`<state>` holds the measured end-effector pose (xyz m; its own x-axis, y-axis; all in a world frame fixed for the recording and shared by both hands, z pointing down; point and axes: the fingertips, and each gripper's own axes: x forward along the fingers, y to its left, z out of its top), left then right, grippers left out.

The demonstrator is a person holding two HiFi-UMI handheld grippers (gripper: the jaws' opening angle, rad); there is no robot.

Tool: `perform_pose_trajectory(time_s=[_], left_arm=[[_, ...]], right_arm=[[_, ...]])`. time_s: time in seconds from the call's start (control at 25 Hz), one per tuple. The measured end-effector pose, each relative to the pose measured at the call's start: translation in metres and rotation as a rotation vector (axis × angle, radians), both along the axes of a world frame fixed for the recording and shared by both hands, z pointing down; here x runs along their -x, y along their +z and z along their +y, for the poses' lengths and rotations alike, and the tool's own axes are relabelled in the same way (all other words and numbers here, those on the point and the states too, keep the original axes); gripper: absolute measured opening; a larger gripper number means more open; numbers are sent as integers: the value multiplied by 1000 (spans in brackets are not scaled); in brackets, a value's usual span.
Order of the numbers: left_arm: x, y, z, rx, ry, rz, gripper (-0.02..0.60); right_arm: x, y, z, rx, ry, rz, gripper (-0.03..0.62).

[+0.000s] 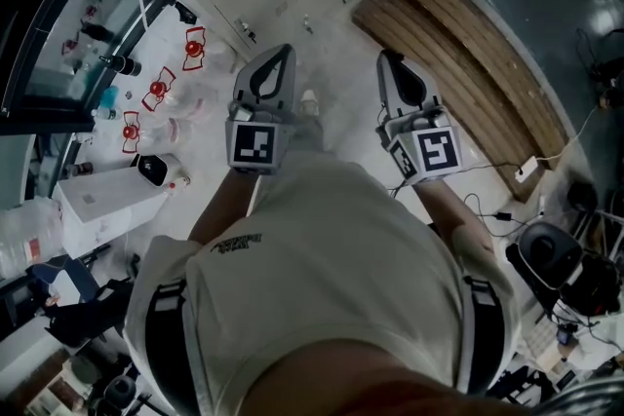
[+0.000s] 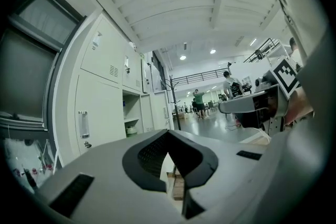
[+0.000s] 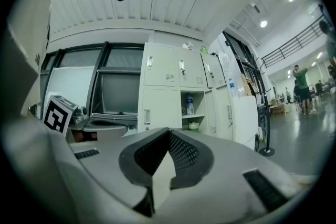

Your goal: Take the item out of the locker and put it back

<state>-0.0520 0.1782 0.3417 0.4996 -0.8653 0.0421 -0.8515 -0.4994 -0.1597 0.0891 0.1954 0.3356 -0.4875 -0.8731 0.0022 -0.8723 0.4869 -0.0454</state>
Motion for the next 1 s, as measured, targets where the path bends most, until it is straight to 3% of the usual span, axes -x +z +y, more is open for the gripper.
perform_pose_trajectory(time_s=[0.8,1.0], left_arm=[[2,26,-163,52,47,12,15],[3,31,-206,75,78,-13,15]], right_arm=[[11,33,-159,91,18,27,2],[20,32,-206,92,21,22,2]])
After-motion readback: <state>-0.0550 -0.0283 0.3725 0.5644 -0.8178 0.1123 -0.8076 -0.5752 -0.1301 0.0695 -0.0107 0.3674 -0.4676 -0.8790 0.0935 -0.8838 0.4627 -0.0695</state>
